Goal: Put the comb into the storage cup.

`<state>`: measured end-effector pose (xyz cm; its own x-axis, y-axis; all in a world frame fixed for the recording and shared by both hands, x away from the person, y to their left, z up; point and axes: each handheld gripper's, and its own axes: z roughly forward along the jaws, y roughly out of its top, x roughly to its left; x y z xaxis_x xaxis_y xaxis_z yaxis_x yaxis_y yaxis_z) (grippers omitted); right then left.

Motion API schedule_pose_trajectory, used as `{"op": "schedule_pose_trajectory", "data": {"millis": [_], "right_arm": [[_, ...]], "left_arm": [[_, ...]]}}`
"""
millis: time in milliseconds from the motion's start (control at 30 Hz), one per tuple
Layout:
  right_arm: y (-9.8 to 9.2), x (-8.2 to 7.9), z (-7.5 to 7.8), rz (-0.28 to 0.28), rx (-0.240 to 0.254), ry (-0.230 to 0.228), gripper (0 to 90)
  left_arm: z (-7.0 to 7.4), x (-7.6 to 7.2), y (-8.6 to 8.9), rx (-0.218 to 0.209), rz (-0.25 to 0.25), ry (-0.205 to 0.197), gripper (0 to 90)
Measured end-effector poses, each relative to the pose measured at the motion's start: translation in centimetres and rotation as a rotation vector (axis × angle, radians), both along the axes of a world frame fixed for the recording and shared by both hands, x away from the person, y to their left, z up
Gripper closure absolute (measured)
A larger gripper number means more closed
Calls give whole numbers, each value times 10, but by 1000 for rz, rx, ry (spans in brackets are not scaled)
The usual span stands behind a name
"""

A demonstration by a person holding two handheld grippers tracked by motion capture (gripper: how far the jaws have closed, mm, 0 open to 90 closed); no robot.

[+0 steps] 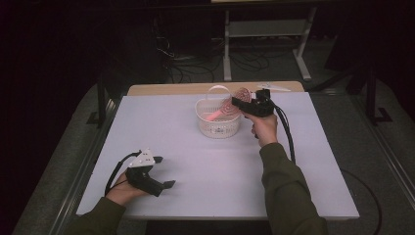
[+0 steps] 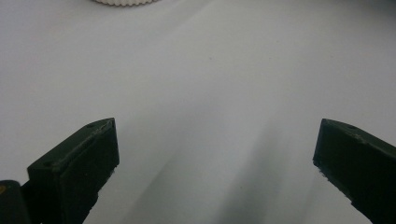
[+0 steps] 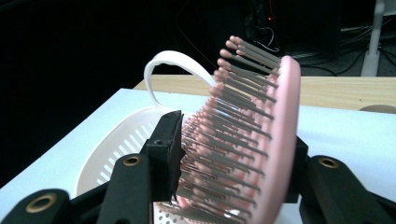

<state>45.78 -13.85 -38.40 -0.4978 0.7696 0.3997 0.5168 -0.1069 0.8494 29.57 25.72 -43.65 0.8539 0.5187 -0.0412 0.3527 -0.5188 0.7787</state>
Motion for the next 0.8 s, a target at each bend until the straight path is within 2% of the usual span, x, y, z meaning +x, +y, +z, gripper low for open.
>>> {"op": "schedule_pose_trajectory", "data": {"millis": [233,367,433,600,733,800], "right_arm": [[-1,-3,2,-23,-39,-21,443],[-4,-4,2,-52,-53,-28,336],[-6,-4,2,-47,-50,-23,290],[-7,-6,2,-46,-91,-16,165],[-8,-6,3,-27,-124,-16,51],[-8,-6,3,-16,-138,-10,24]], "left_arm": [[0,0,0,3,-2,1,0],[0,0,0,0,-3,2,0],[0,0,0,-1,-3,2,0],[0,1,0,-1,-3,4,0],[0,1,0,-2,-1,4,0],[0,1,0,-6,2,5,0]]}}
